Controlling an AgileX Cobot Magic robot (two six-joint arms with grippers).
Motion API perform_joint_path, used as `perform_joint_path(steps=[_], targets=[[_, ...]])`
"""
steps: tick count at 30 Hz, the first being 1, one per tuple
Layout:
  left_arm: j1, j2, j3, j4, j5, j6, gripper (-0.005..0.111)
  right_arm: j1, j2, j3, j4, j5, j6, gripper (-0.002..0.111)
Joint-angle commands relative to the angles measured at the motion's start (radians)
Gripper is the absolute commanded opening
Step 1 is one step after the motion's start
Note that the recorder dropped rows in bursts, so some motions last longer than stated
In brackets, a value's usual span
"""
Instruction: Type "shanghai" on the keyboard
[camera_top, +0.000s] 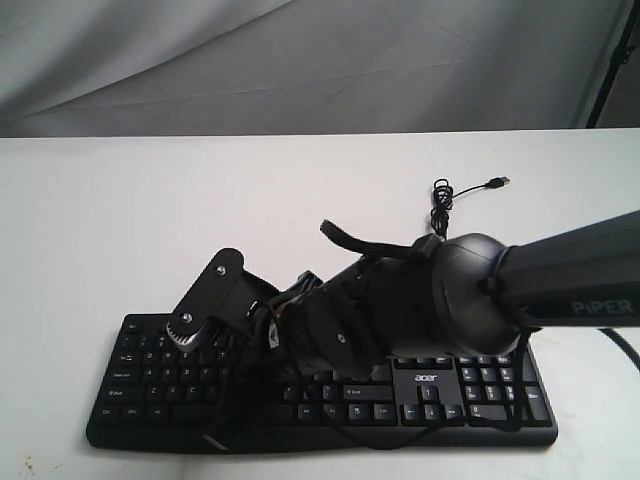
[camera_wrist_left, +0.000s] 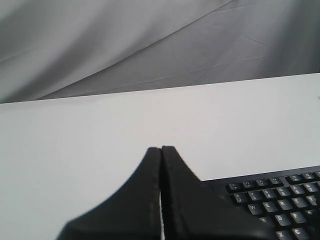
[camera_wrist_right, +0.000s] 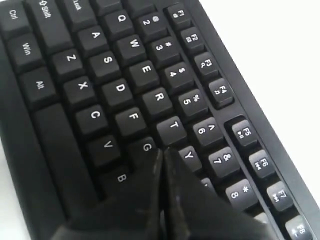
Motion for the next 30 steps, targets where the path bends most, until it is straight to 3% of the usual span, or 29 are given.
perform_joint_path(steps=[1, 16, 30], targets=[[-0.004, -0.003, 0.004, 0.005, -0.006, -0.003, 0.000, -0.001, 0.019, 0.003, 0.001, -0.017, -0.003, 0.000], [-0.004, -0.003, 0.004, 0.005, -0.006, -0.003, 0.000, 0.001, 0.019, -0.015, 0.013, 0.002, -0.003, 0.000], [-0.004, -0.003, 0.004, 0.005, -0.006, -0.003, 0.000, 0.093, 0.159, -0.351, -0.041, 0.134, -0.009, 0.000]])
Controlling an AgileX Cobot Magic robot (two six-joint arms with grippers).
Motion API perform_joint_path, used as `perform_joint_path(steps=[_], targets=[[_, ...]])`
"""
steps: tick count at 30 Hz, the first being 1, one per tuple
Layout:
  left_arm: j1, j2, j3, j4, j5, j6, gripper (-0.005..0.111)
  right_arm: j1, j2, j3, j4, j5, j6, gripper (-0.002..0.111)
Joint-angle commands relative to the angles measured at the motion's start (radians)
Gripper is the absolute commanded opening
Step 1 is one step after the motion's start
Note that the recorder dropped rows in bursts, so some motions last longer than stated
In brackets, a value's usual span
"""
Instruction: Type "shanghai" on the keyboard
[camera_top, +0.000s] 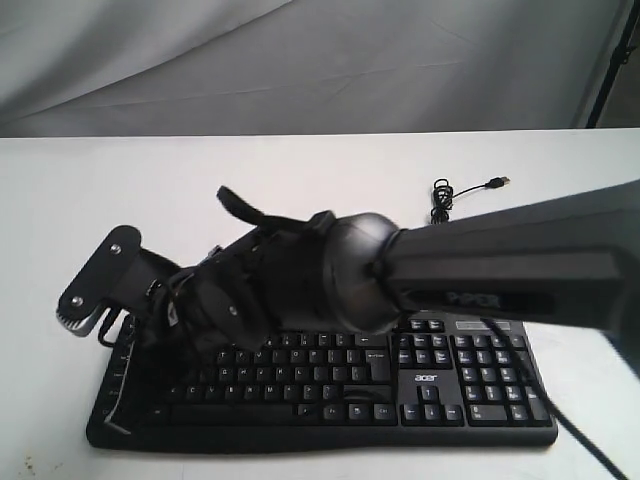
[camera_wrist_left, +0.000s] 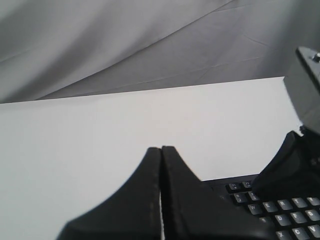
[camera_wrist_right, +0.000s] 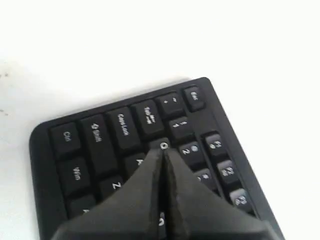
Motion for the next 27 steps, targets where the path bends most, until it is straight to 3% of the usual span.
perform_joint_path(steps=[1, 27], targets=[[-0.004, -0.003, 0.004, 0.005, -0.006, -0.003, 0.000, 0.026, 0.047, -0.041, 0.008, -0.004, -0.009, 0.000], [-0.004, -0.003, 0.004, 0.005, -0.006, -0.003, 0.000, 0.026, 0.117, -0.041, 0.028, -0.053, -0.011, 0.000]])
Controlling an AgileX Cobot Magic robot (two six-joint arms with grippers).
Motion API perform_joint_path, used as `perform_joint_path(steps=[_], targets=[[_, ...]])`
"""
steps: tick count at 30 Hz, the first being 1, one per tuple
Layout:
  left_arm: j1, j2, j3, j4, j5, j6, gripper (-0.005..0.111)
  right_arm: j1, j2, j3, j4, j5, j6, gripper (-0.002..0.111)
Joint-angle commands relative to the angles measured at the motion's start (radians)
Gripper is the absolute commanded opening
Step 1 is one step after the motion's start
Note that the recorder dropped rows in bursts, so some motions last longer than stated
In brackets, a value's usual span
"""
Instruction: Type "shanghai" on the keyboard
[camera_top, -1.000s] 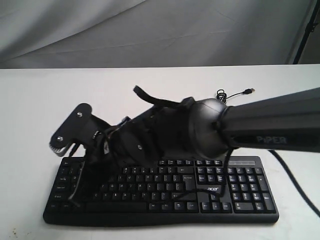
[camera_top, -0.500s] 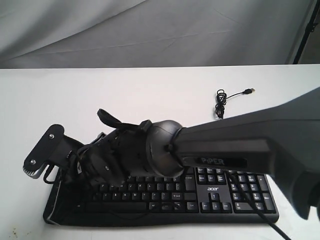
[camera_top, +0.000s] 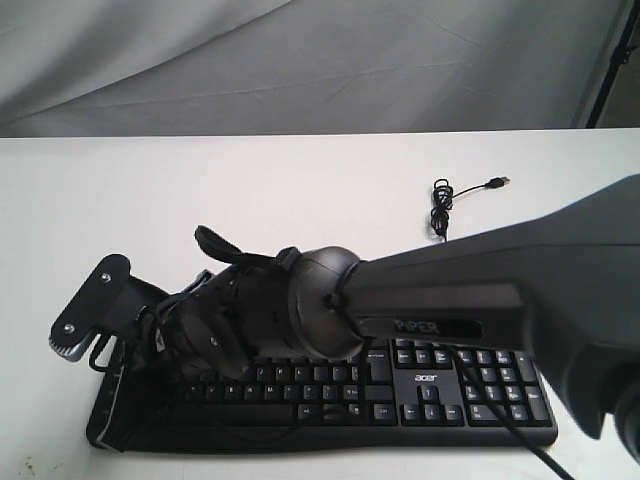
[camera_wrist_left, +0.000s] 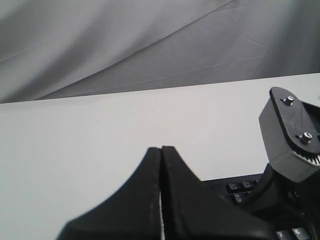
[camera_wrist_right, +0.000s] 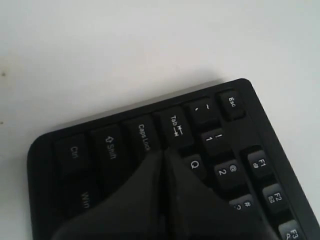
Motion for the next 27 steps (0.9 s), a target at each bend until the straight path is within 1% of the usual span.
perform_joint_path(steps=[1, 6, 13, 17, 22, 27], targets=[[-0.004, -0.003, 0.004, 0.005, -0.006, -0.003, 0.000, 0.001, 0.024, -0.005, 0.004, 0.008, -0.007, 0.000], [-0.004, -0.003, 0.004, 0.005, -0.006, -0.003, 0.000, 0.001, 0.009, -0.005, 0.000, 0.018, -0.007, 0.000], [-0.004, -0.003, 0.004, 0.005, -0.006, -0.003, 0.000, -0.028, -0.060, 0.003, -0.019, 0.052, 0.006, 0.000], [-0.004, -0.003, 0.004, 0.005, -0.006, -0.003, 0.000, -0.068, -0.153, 0.084, -0.036, 0.054, 0.021, 0.000], [-0.004, -0.003, 0.004, 0.005, -0.006, -0.003, 0.000, -0.132, -0.277, 0.229, -0.032, 0.052, 0.041, 0.000], [-0.004, -0.003, 0.004, 0.005, -0.006, -0.003, 0.000, -0.164, -0.326, 0.326, -0.018, 0.007, 0.046, 0.000]])
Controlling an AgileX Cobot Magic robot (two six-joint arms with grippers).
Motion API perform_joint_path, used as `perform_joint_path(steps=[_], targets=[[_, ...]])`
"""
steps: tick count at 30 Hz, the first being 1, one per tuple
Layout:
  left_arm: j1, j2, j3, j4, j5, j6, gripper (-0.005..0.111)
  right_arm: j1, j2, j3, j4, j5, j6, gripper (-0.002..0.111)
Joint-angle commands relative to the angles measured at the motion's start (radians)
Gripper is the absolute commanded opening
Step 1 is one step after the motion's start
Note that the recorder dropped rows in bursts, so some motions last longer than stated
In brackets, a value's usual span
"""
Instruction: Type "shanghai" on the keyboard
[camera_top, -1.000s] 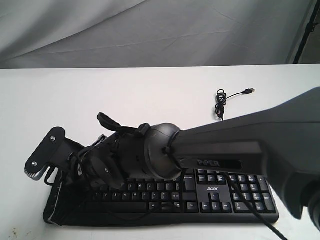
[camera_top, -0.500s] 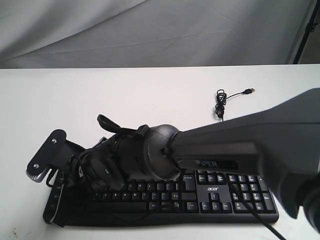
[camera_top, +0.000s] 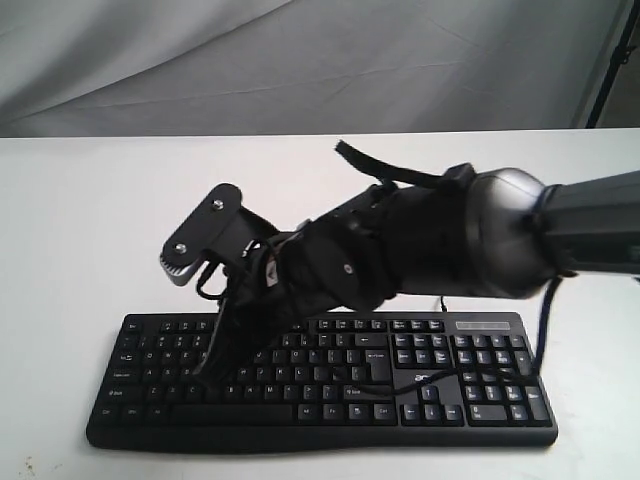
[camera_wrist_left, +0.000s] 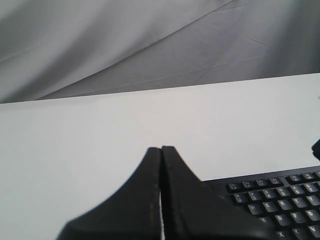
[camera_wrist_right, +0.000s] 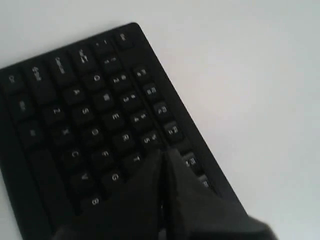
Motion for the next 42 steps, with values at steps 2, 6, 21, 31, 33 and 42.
perform_joint_path(steps=[2, 6, 21, 31, 33, 42], targets=[[-0.004, -0.003, 0.004, 0.005, -0.006, -0.003, 0.000, -0.024, -0.032, 0.093, 0.012, -0.063, 0.007, 0.000], [-0.004, -0.003, 0.004, 0.005, -0.006, -0.003, 0.000, -0.026, -0.032, 0.136, 0.012, -0.128, 0.007, 0.000], [-0.004, -0.003, 0.004, 0.005, -0.006, -0.003, 0.000, -0.045, 0.013, 0.193, 0.015, -0.212, -0.003, 0.000], [-0.004, -0.003, 0.004, 0.005, -0.006, -0.003, 0.000, -0.035, 0.027, 0.193, 0.012, -0.235, -0.007, 0.000], [-0.004, -0.003, 0.004, 0.005, -0.006, -0.003, 0.000, -0.035, 0.027, 0.193, 0.012, -0.235, -0.007, 0.000], [-0.004, -0.003, 0.004, 0.005, -0.006, -0.003, 0.000, -0.022, 0.031, 0.193, 0.015, -0.235, -0.007, 0.000]])
